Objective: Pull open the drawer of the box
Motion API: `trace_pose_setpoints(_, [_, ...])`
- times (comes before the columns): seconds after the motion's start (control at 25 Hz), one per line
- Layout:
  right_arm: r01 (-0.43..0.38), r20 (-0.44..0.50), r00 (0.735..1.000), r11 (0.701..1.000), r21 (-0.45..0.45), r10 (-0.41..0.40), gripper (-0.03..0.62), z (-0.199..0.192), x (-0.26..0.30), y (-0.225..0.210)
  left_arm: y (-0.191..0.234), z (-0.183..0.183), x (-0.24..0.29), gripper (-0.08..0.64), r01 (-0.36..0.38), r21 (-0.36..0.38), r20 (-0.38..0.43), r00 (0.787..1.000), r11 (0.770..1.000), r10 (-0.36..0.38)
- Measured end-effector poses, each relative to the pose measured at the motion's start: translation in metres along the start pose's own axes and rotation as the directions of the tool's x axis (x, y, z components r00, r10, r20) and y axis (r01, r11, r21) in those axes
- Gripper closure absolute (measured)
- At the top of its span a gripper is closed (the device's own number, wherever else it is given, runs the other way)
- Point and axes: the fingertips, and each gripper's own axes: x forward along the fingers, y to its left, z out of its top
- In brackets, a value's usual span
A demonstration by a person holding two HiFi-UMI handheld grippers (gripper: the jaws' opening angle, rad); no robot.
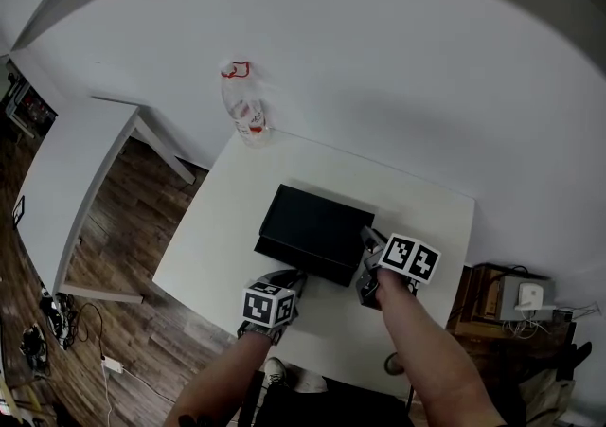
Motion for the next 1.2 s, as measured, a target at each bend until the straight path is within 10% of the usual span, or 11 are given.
trace_pose_setpoints(1.2, [0.006,0.001,1.0,1.0,-0.024,-0.006,0.485,0.001,0.001,0.0,-0.008,-0.047,-0.034,0.492,-0.019,-0.046,-0.013,1.0,0.999,0.018])
